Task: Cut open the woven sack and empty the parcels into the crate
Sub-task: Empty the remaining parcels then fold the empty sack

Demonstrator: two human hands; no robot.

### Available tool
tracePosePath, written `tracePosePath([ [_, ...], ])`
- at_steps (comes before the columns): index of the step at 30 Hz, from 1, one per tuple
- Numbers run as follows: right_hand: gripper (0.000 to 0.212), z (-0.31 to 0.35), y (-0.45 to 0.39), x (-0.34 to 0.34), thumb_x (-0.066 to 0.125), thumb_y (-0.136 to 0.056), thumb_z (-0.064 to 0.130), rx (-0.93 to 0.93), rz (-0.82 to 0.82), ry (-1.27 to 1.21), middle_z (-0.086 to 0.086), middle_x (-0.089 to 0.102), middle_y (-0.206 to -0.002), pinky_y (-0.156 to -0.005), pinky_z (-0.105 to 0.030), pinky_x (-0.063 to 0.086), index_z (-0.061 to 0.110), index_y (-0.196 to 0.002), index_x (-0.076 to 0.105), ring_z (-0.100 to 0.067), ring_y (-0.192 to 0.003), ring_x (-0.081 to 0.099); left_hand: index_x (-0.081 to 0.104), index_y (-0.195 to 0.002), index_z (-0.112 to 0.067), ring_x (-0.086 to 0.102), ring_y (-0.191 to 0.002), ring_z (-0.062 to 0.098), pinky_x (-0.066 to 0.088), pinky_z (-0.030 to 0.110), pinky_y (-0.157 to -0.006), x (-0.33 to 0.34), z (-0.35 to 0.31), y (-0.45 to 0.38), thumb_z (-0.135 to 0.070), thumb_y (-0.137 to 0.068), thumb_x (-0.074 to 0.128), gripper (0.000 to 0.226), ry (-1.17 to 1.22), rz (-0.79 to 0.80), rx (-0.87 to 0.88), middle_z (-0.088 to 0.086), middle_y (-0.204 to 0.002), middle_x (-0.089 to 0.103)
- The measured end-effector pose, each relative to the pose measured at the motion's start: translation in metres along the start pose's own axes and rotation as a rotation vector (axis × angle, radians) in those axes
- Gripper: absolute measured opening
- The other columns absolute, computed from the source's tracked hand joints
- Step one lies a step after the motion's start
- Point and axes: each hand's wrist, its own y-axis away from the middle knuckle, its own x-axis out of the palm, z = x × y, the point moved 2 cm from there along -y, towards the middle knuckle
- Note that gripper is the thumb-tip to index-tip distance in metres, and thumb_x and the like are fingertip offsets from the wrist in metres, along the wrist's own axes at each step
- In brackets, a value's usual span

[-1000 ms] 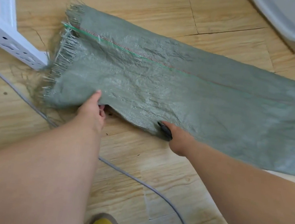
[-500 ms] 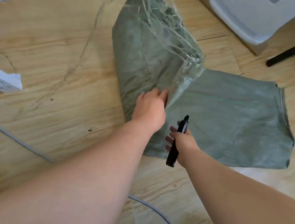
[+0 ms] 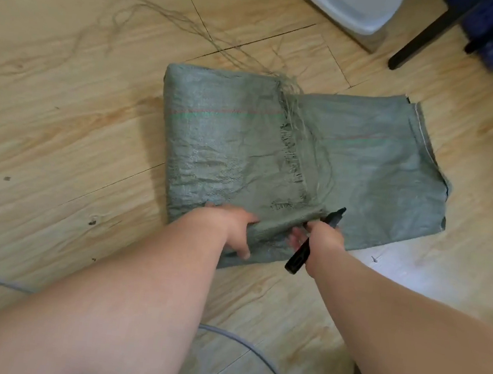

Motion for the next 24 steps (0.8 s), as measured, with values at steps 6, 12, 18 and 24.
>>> tracePosePath([
  [6,0.027,-0.001,-0.002,0.009,0.072,-0.084,0.028,-0.088,-0.055,0.225,-0.007,0.056,-0.061,-0.050,-0.029,0.045,0.017,-0.096,0.051,-0.018,-0.045,0.049,0.064,-0.119,-0.031,0.053,-0.119,0.020,0.043,0.028,-0.095,-0.011,0.027,0.006,-0.028,-0.089,0.059,0.031,0.349,-0.591,-0.072,-0.003,-0.127,0.061],
  [12,0.022,-0.007,0.001,-0.001,0.057,-0.082,0.016,-0.351,-0.221,0.485,-0.009,0.063,-0.089,-0.065,-0.031,0.045,0.018,-0.103,0.056,-0.025,-0.072,0.059,0.022,-0.150,-0.027,0.009,-0.146,0.024,0.010,0.041,-0.119,0.001,0.055,0.011,-0.034,-0.083,0.068,0.082,-0.012,-0.599,-0.167,0.001,-0.158,0.016],
  [18,0.038,-0.012,-0.020,-0.022,0.042,-0.100,0.005,-0.177,-0.181,0.825,-0.023,0.044,-0.141,-0.074,-0.015,0.049,-0.004,-0.136,0.039,-0.031,-0.117,0.052,0.027,-0.149,-0.028,0.006,-0.148,0.023,0.008,0.043,-0.120,0.002,0.053,0.003,-0.037,-0.085,0.066,0.076,-0.025,-0.484,-0.125,0.000,-0.160,0.012],
  [24,0.029,0.010,0.016,0.010,0.051,-0.092,0.011,-0.666,-0.121,0.913,-0.012,0.065,-0.113,-0.086,-0.032,0.044,0.014,-0.119,0.059,-0.032,-0.107,0.060,0.031,-0.141,-0.014,0.041,-0.127,0.032,0.042,0.043,-0.098,-0.011,0.065,0.021,-0.020,-0.080,0.074,0.075,0.631,-0.805,-0.644,0.011,-0.141,0.037],
])
